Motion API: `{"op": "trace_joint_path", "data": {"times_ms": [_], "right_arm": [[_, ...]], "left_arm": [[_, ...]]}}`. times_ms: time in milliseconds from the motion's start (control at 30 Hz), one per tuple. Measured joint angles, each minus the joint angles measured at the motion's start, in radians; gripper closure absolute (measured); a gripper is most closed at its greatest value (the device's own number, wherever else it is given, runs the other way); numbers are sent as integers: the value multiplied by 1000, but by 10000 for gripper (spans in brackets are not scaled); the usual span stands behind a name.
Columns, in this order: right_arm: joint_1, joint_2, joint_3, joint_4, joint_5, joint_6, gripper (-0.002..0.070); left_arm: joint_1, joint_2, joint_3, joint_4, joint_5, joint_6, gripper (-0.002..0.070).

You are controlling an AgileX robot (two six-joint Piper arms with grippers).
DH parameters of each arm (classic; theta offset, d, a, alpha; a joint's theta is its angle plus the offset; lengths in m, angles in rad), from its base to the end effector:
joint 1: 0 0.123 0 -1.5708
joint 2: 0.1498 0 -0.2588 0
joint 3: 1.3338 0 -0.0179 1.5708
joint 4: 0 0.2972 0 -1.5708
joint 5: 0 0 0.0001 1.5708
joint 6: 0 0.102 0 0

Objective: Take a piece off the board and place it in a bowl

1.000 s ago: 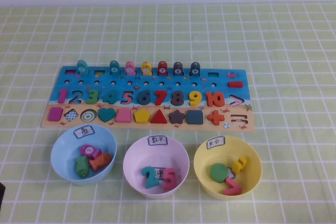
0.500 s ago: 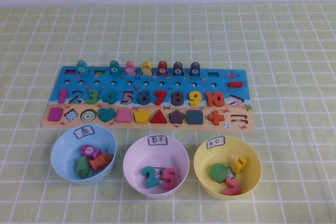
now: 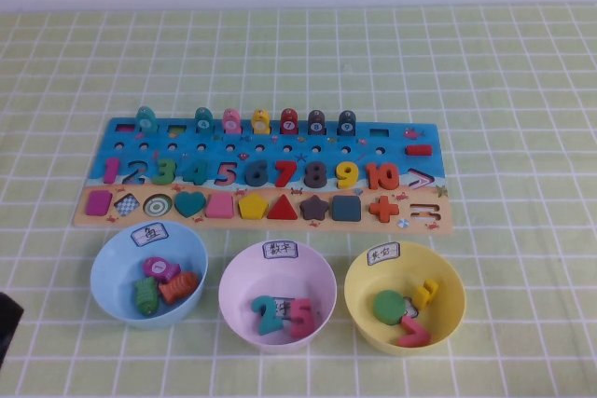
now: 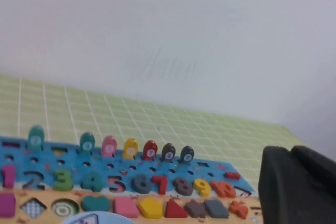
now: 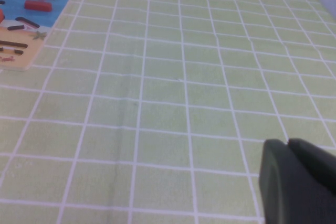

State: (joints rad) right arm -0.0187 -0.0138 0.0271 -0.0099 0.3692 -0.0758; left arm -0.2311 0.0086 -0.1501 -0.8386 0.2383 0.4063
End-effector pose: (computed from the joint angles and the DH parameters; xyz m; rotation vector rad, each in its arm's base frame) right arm 0.1362 -0.0029 0.1681 -0.0594 1.8658 -0.0751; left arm 0.1224 -0.0473 0.2554 0.0014 1.5394 -0.6515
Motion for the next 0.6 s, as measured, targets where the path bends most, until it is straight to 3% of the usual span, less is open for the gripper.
{"op": "trace_joint_path", "data": {"times_ms": [167, 600], "right_arm": [[0, 0, 0, 0, 0, 0, 694], [0, 0, 0, 0, 0, 0, 694]], "left_arm": [[0, 187, -190, 195, 149, 47, 682], [0, 833, -636, 734, 591, -124, 682]]}}
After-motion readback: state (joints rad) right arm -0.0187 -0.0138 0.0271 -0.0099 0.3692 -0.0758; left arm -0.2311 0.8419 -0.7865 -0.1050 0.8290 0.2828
